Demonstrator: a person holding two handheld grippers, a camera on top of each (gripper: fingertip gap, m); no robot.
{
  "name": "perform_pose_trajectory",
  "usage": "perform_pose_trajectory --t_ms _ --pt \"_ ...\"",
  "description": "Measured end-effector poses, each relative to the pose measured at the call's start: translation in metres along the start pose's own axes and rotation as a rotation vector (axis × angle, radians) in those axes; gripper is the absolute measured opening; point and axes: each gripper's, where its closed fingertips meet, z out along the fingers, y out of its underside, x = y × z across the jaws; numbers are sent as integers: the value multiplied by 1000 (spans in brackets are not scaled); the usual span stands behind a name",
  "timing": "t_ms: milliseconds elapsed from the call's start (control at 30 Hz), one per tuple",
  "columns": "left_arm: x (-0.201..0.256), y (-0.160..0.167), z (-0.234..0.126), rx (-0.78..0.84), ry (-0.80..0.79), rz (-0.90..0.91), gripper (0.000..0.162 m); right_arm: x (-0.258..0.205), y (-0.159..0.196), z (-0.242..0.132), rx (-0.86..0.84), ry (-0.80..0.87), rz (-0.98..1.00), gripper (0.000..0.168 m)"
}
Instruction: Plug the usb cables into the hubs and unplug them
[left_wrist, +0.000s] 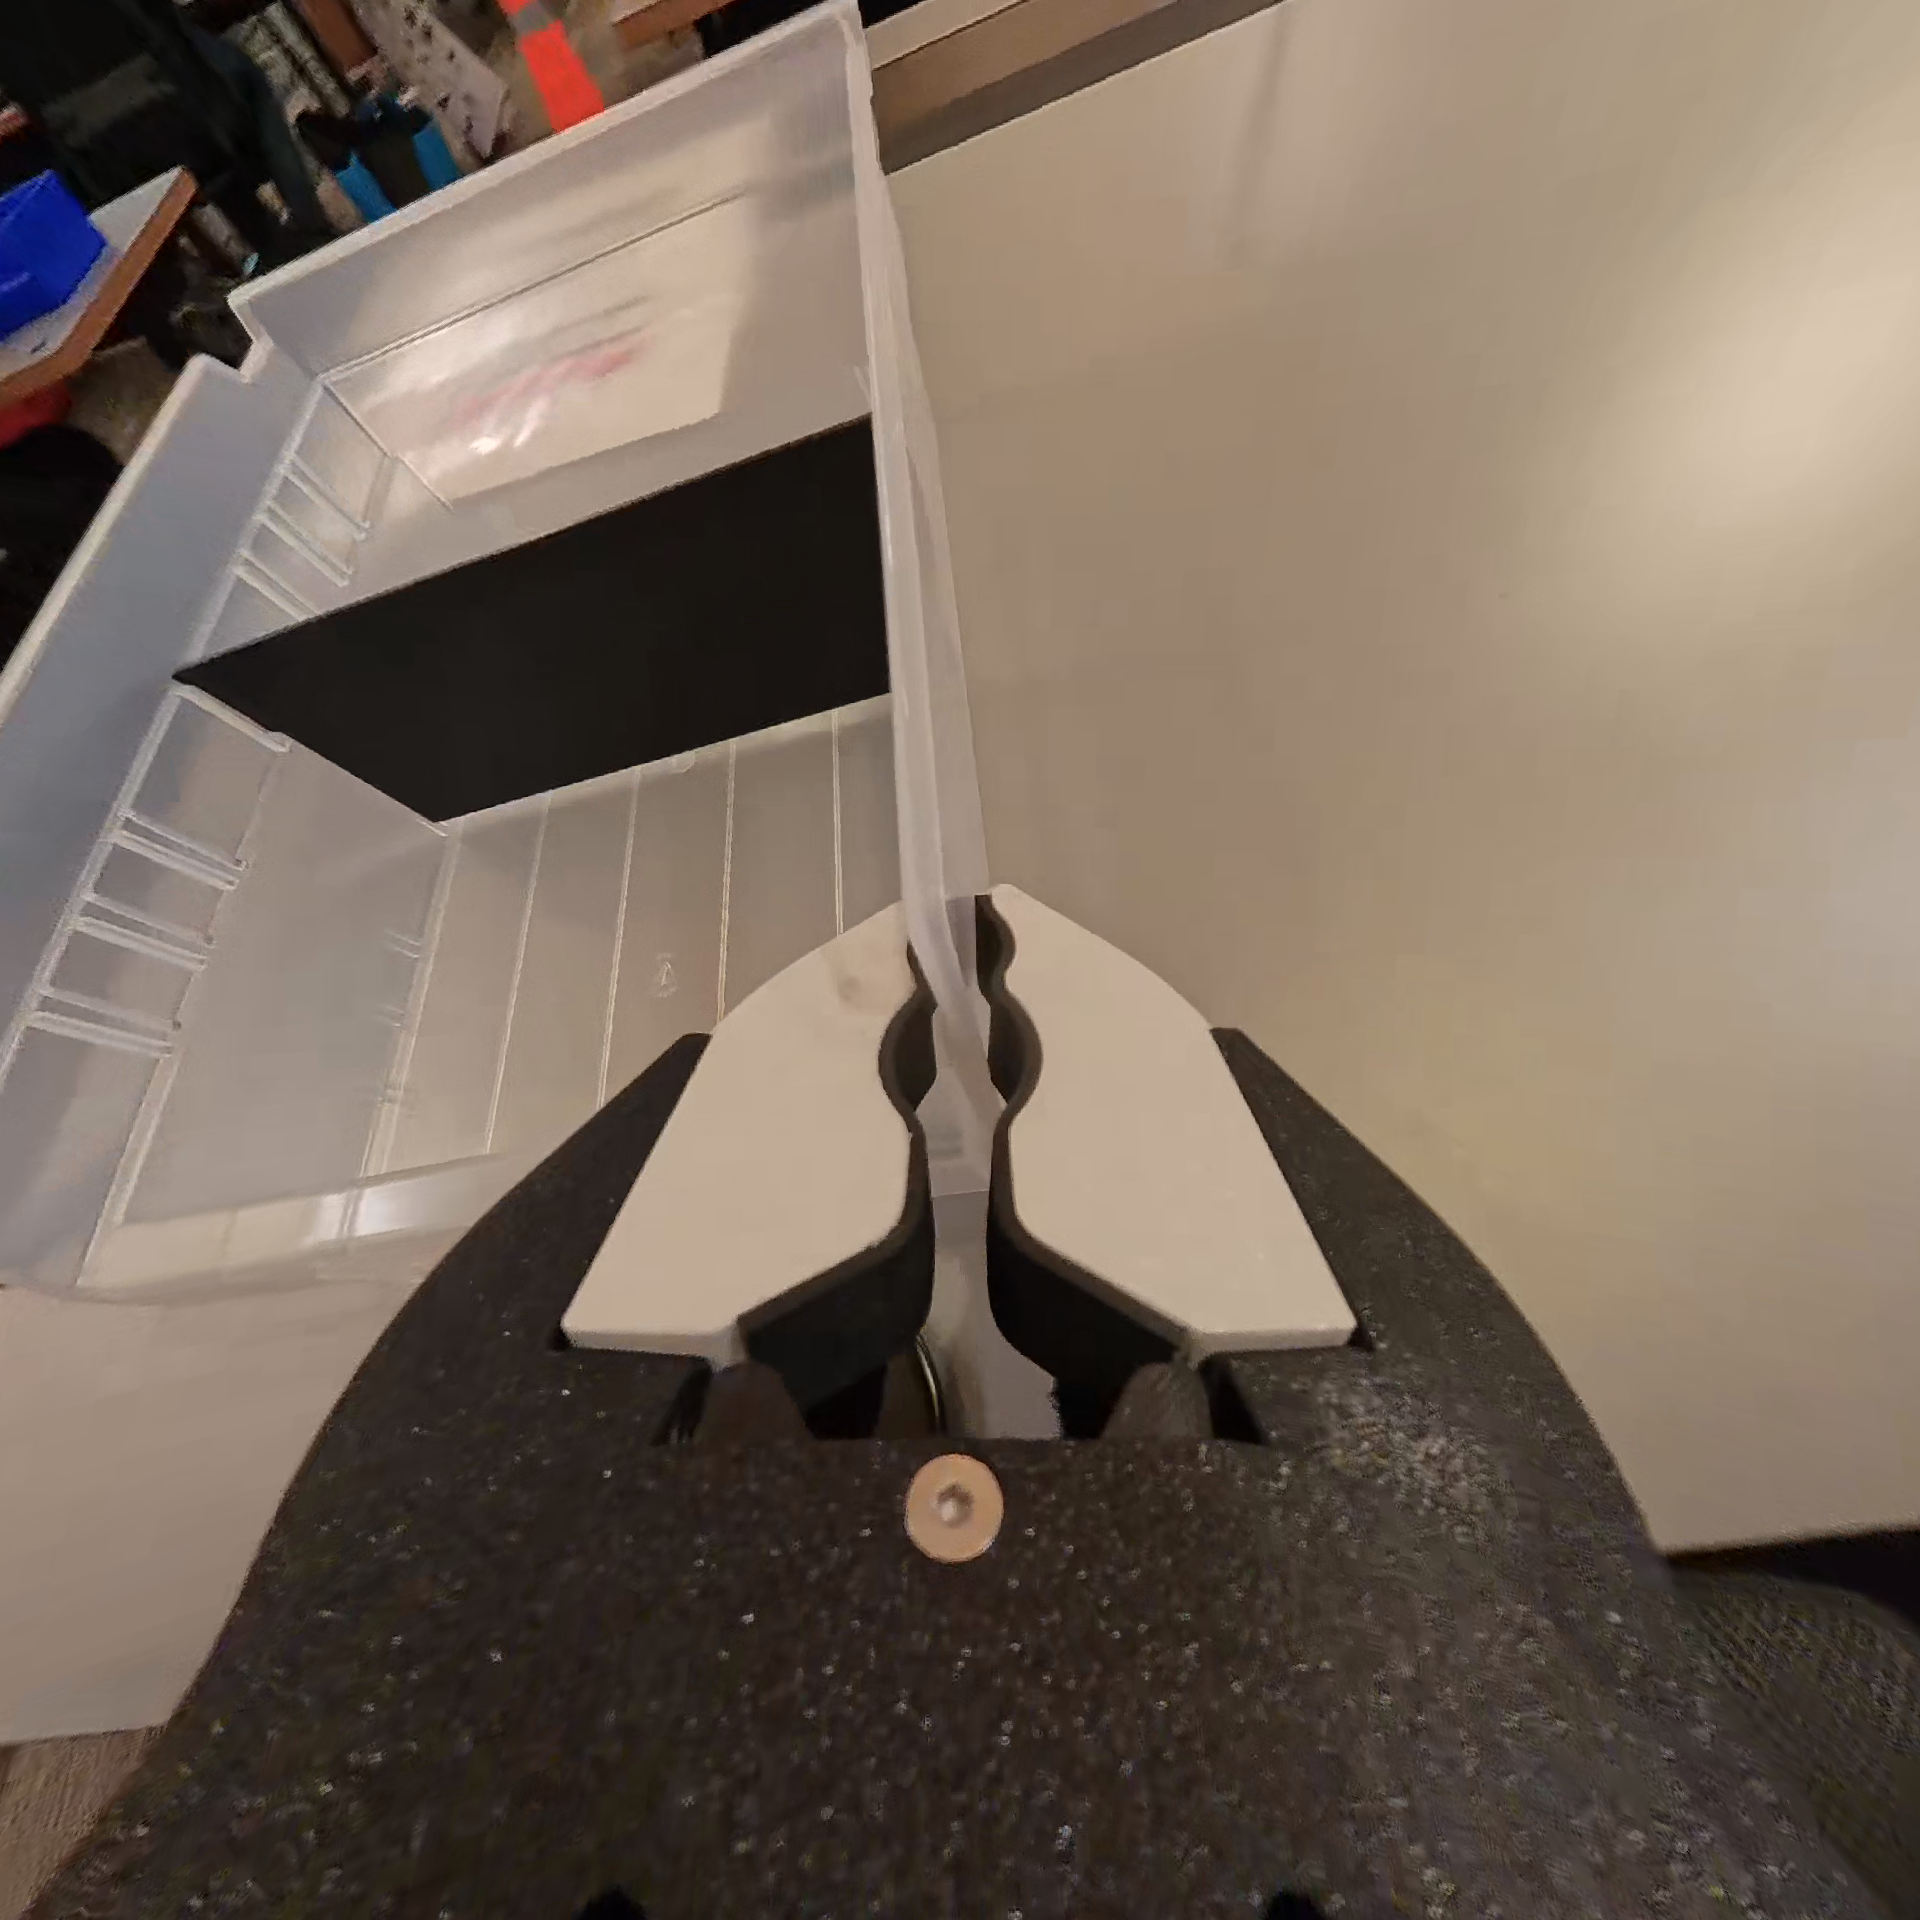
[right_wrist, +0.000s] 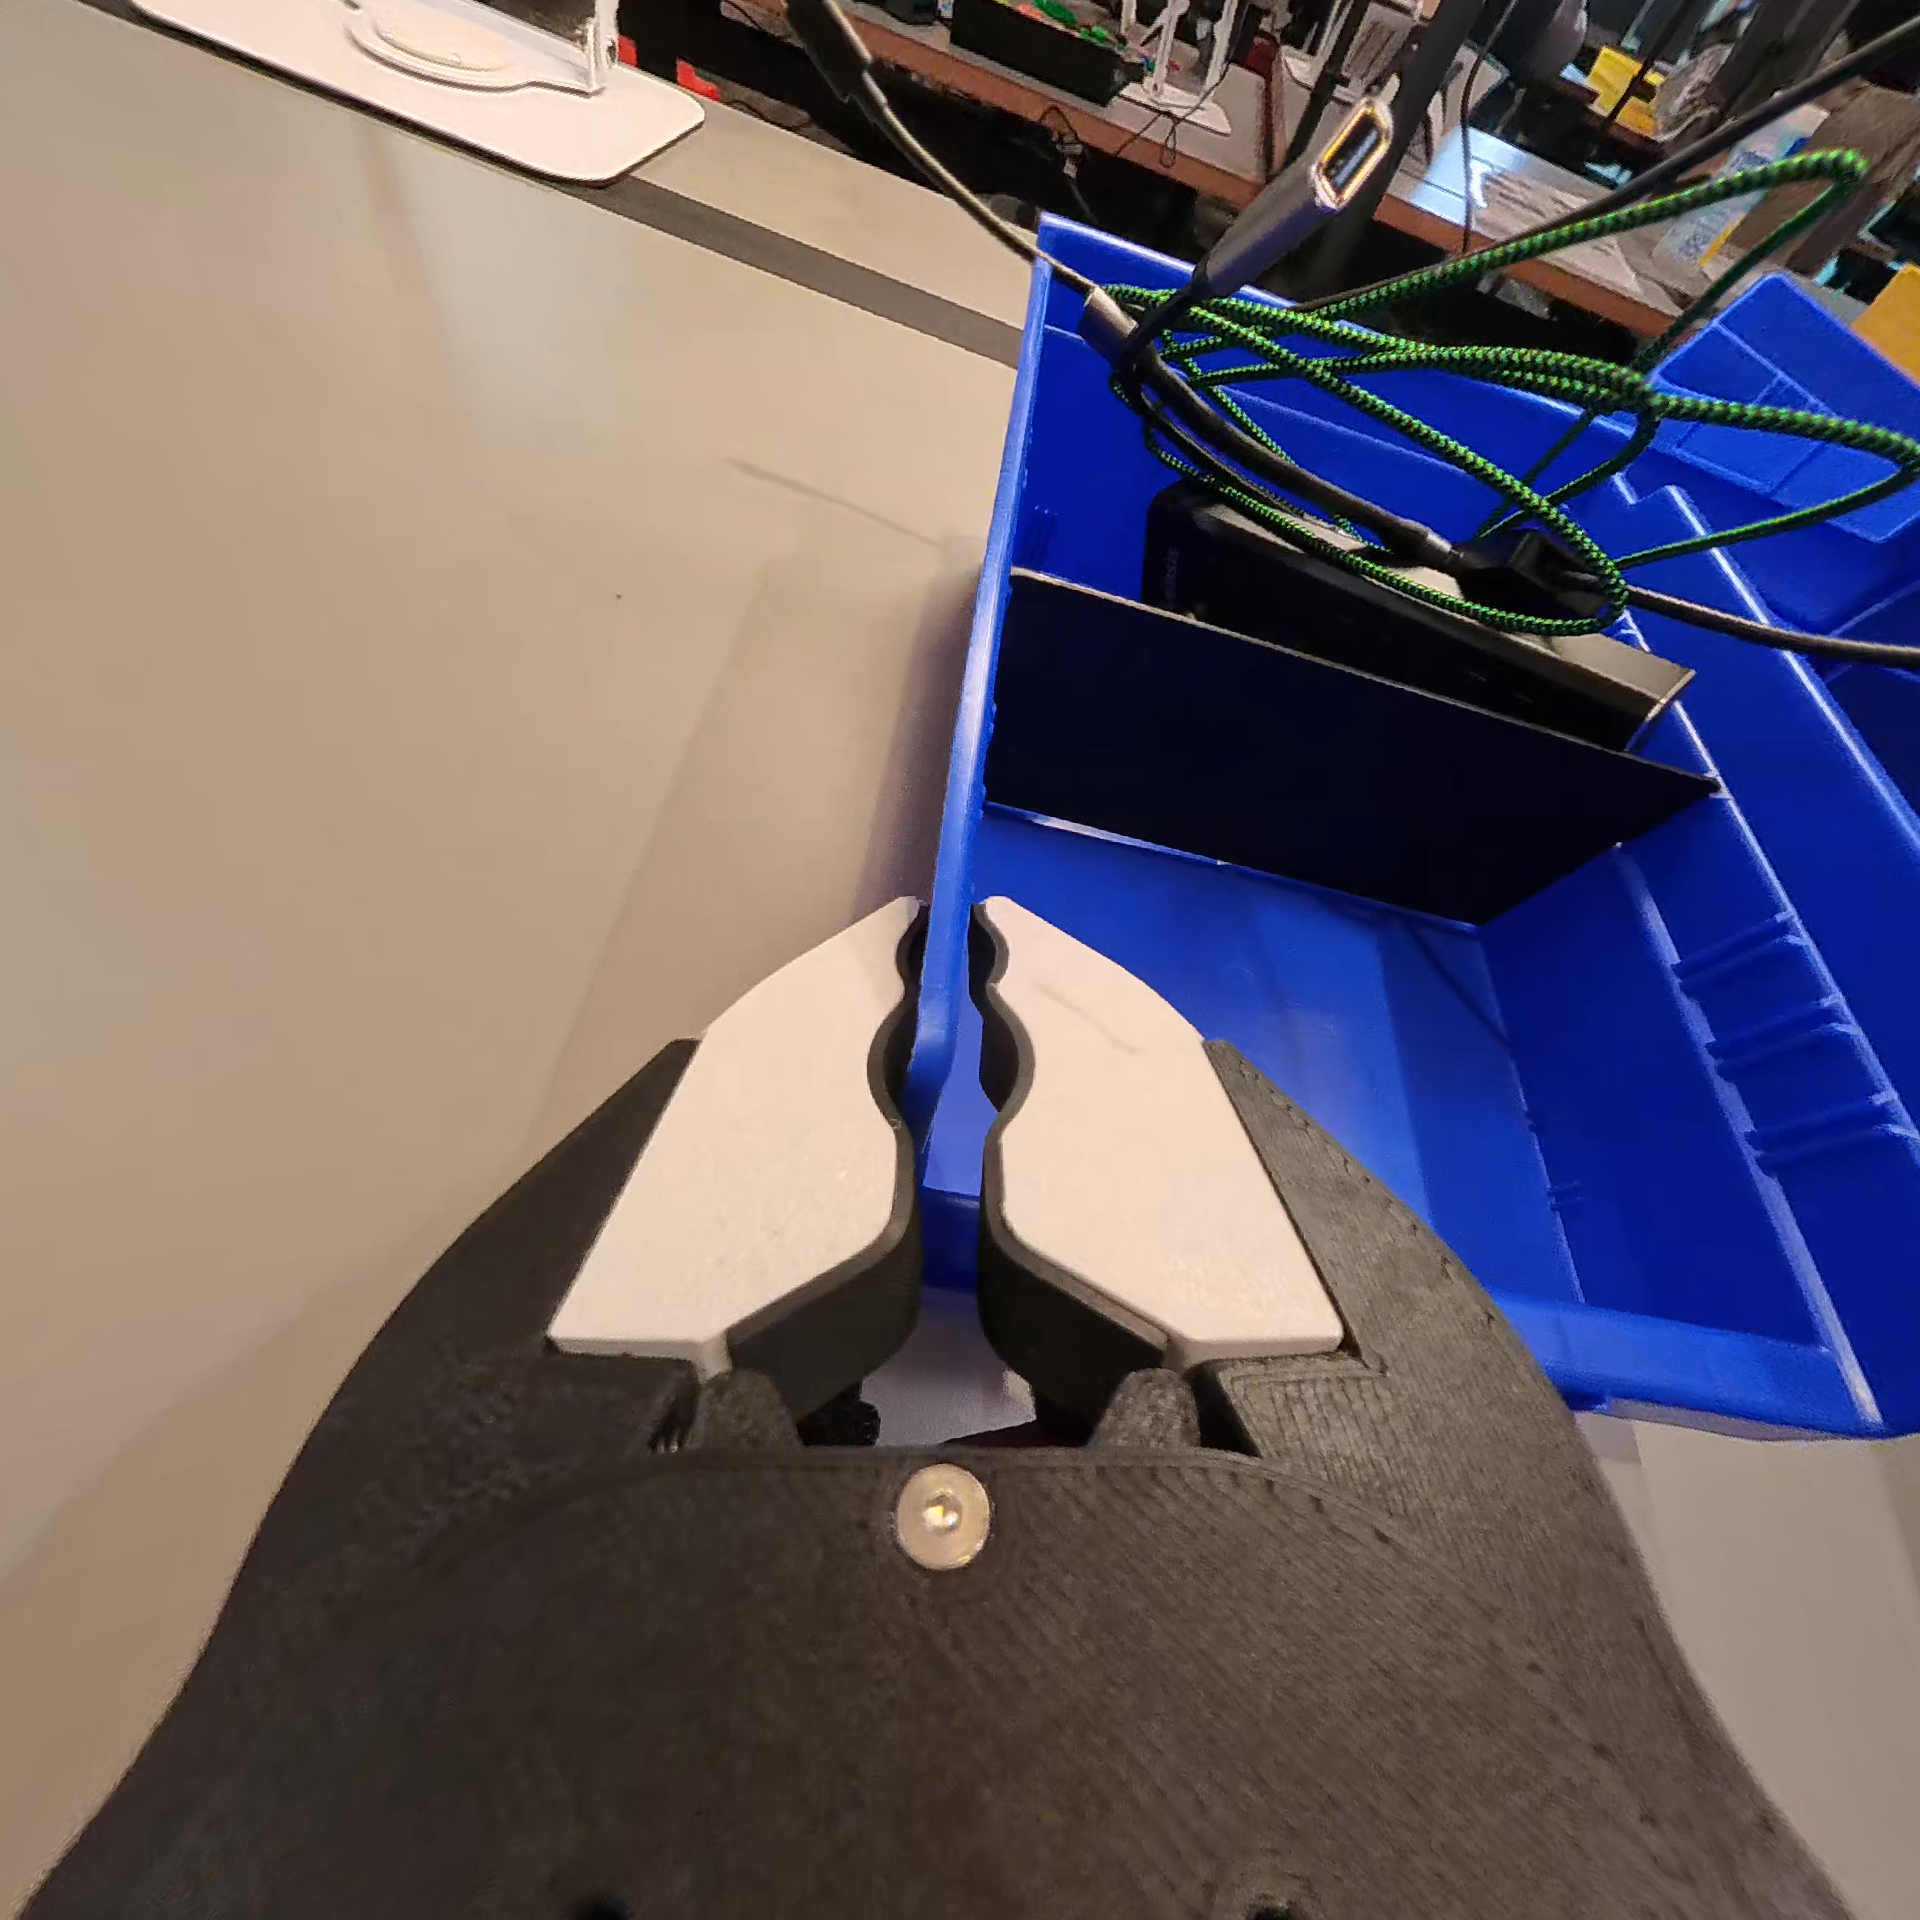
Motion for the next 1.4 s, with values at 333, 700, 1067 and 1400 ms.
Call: perform_pose_trajectory --t_ms 333,700,1067,1400 --pt "60 -21 -39 182 271 228 7 -12 3 -13 18 -85 -30 5" --pt "119 -23 -66 296 610 403 7 -37 -14 -1 53 -269 -100 4" --pt "164 -20 -89 360 934 554 6 -59 -43 42 54 -569 -243 4" --pt "201 -28 -97 399 1158 649 6 -104 -80 79 66 -794 -360 4"
